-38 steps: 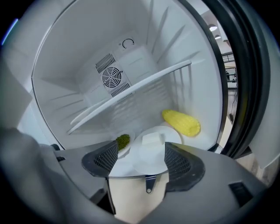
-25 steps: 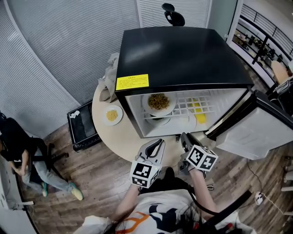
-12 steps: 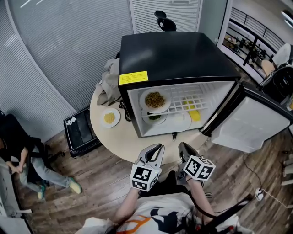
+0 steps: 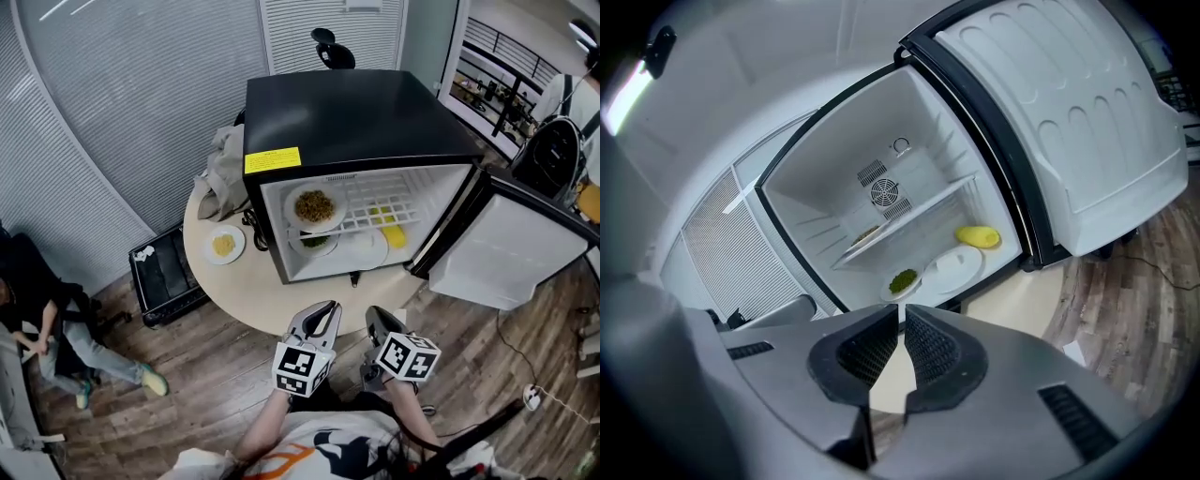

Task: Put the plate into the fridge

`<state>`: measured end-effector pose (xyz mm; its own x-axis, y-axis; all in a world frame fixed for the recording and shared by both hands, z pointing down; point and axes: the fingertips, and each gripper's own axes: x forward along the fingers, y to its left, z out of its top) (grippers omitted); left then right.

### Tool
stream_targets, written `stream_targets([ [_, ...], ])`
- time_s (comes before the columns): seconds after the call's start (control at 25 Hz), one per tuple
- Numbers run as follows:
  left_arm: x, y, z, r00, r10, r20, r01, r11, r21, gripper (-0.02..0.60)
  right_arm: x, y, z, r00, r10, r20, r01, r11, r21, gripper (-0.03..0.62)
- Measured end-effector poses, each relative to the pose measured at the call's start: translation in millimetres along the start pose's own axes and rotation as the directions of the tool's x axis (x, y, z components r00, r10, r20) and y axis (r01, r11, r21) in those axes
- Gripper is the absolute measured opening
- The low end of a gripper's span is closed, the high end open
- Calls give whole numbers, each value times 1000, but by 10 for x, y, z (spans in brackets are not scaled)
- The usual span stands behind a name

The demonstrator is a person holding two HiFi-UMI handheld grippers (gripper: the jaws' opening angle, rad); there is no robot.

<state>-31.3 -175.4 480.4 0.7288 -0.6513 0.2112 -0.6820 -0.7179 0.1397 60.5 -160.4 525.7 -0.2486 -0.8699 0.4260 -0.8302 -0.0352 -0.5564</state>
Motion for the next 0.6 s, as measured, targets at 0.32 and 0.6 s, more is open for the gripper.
stream_targets([
  [0.32, -50, -221, -104, 1000, 13, -22, -14, 1000, -25, 32, -137, -12, -192, 997, 44, -57, -46, 998, -34, 32],
  [0.6, -190, -652, -186, 999, 30, -33, -30, 999, -15, 32, -488, -130, -327, 994, 77, -80, -79, 996, -27, 32],
])
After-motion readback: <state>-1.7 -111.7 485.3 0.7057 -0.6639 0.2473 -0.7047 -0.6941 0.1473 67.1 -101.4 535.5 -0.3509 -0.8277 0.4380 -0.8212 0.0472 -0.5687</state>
